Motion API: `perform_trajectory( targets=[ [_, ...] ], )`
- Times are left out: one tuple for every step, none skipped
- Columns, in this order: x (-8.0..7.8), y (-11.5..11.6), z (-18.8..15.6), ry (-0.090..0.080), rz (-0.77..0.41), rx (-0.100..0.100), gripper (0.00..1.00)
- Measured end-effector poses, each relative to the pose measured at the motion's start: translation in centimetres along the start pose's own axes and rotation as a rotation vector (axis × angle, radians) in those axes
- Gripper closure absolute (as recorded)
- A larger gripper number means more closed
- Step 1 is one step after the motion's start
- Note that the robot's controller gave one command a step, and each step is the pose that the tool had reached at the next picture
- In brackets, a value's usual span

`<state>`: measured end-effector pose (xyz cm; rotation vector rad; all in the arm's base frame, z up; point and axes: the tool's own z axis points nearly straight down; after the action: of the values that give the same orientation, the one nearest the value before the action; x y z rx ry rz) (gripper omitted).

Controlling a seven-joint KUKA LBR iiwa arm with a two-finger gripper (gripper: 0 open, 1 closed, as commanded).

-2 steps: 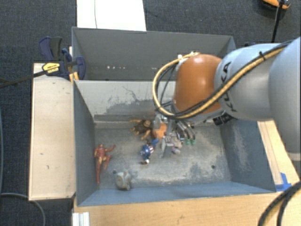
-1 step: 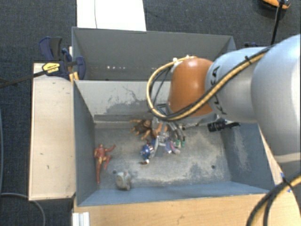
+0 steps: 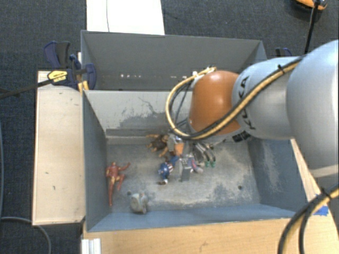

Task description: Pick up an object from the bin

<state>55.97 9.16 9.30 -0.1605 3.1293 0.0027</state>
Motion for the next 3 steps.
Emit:
perform_trajectory(
  targets=[
    [-0.7, -0.6, 1.1, -0.004, -0.181, -0.001, 0.00],
    [-0.7, -0.9, 1.4, -0.002, -0.058, -0.001, 0.00],
    [-1.3, 0.5, 2.3, -0.010, -0.685, 0.000, 1.00]
  ],
)
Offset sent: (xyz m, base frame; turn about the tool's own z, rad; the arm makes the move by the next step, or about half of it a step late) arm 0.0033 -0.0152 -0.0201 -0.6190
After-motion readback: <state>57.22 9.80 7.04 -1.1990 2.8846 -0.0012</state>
